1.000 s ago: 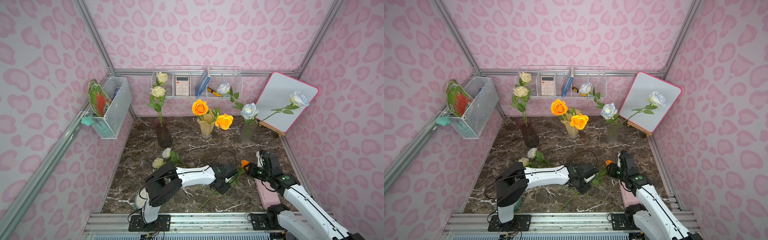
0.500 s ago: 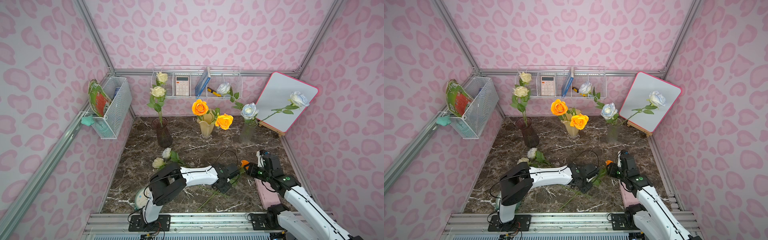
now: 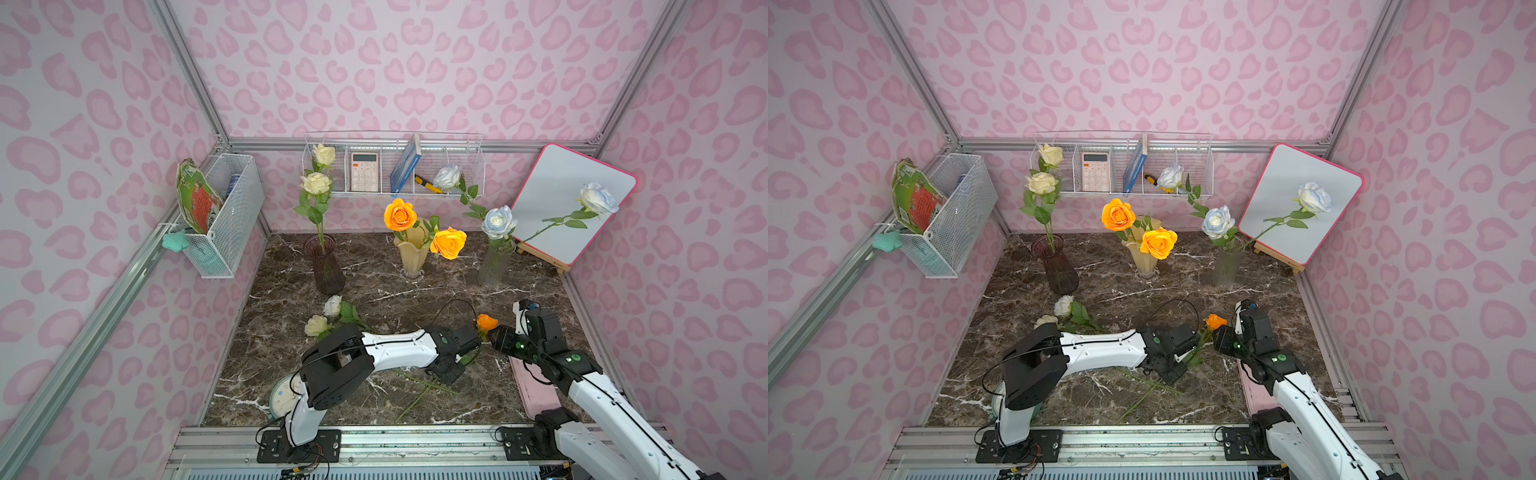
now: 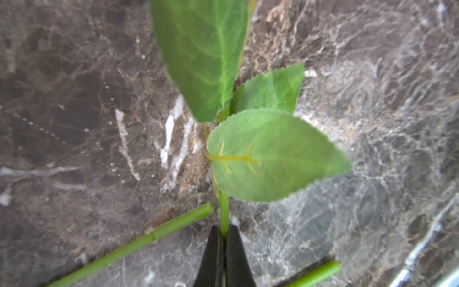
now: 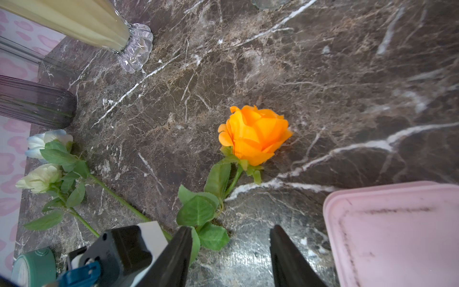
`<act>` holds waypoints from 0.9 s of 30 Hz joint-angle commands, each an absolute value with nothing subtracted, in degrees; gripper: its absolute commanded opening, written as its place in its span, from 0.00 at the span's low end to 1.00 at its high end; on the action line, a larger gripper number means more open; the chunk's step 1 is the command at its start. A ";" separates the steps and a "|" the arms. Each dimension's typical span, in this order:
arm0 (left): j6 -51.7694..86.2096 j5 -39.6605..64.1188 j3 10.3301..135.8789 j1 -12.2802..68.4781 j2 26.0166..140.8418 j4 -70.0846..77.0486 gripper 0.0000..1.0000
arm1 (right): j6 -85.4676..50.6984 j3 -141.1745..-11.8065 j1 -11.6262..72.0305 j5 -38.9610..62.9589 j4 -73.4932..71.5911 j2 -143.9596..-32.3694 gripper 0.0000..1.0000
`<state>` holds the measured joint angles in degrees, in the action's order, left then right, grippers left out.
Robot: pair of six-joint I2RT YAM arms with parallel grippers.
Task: Arrange the flowers in different vases according to their colors
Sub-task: Pick up the flower at the center of the board.
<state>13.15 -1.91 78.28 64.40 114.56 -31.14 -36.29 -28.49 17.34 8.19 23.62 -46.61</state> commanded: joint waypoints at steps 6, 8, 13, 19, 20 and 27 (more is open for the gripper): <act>12.88 -1.75 77.93 64.77 107.78 -32.34 0.00 | -35.95 -29.53 17.30 7.32 22.59 -46.66 0.54; 12.76 -1.78 77.33 64.88 104.64 -32.44 0.00 | -35.83 -29.94 17.28 6.99 22.76 -46.67 0.54; 11.10 3.39 73.76 65.12 93.97 -31.57 0.00 | -34.60 -33.82 15.90 6.77 24.71 -46.11 0.56; 9.17 15.01 63.31 65.35 73.60 -23.22 0.00 | -33.31 -36.45 14.43 8.55 25.64 -46.40 0.57; 9.06 15.24 62.07 65.39 70.14 -22.00 0.00 | -33.31 -36.19 14.24 8.77 25.36 -46.66 0.57; 5.22 5.20 65.13 65.46 48.93 -26.24 0.00 | -33.07 -34.89 14.00 9.62 23.58 -48.24 0.57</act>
<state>8.47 10.07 63.55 65.47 53.19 -26.24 -33.87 -34.85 14.13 8.86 24.93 -47.94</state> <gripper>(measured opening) 0.088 0.568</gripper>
